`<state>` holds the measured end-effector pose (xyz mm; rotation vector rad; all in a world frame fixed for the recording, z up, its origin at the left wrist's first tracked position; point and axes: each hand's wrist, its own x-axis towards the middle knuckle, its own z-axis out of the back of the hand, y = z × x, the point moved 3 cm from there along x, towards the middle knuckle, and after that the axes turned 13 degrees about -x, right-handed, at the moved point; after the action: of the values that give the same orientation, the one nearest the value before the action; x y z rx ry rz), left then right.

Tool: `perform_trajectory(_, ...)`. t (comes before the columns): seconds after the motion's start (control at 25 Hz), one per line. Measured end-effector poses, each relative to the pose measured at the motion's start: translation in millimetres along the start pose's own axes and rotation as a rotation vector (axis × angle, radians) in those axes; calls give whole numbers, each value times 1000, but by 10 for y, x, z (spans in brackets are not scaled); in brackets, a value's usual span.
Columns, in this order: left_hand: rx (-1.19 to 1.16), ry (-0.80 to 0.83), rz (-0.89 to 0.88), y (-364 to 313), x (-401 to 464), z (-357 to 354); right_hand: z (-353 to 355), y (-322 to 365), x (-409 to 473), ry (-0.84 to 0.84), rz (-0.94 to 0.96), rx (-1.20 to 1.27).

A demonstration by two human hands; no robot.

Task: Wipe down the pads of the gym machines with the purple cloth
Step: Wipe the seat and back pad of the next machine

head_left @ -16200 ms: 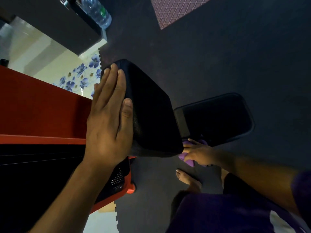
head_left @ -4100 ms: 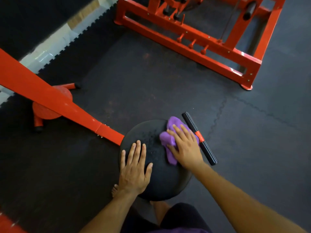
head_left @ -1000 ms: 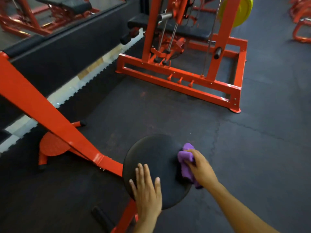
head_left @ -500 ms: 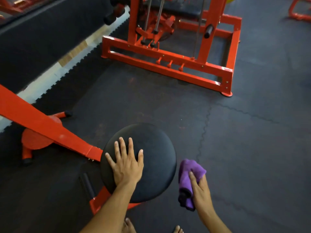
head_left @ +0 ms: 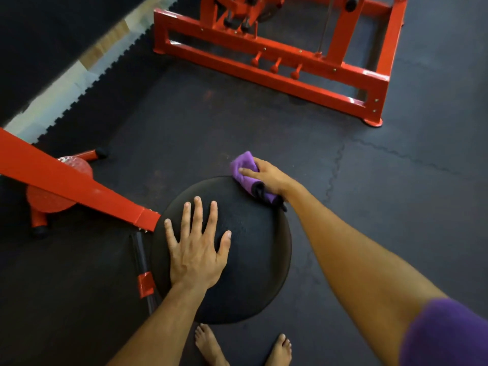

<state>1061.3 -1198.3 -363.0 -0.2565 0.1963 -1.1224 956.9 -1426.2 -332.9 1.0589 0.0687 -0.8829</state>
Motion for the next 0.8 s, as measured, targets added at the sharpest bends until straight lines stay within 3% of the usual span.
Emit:
perform_trajectory(0.12, 29, 44, -125, 80, 104, 61, 24, 3, 91, -5, -9, 22)
perform_trajectory(0.4, 185, 284, -733, 219, 678, 201, -718, -627, -1493, -502, -286, 522)
perform_trajectory(0.48, 195, 279, -670, 230, 668, 238, -1035, -536, -1822, -570, -345, 570)
perform_trajectory(0.64, -12, 86, -269, 57, 52, 40, -844, -556, -1542, -653, -313, 462)
perform_trajectory(0.8, -65, 85, -352, 86, 114, 89, -237, -549, -536, -301, -111, 325)
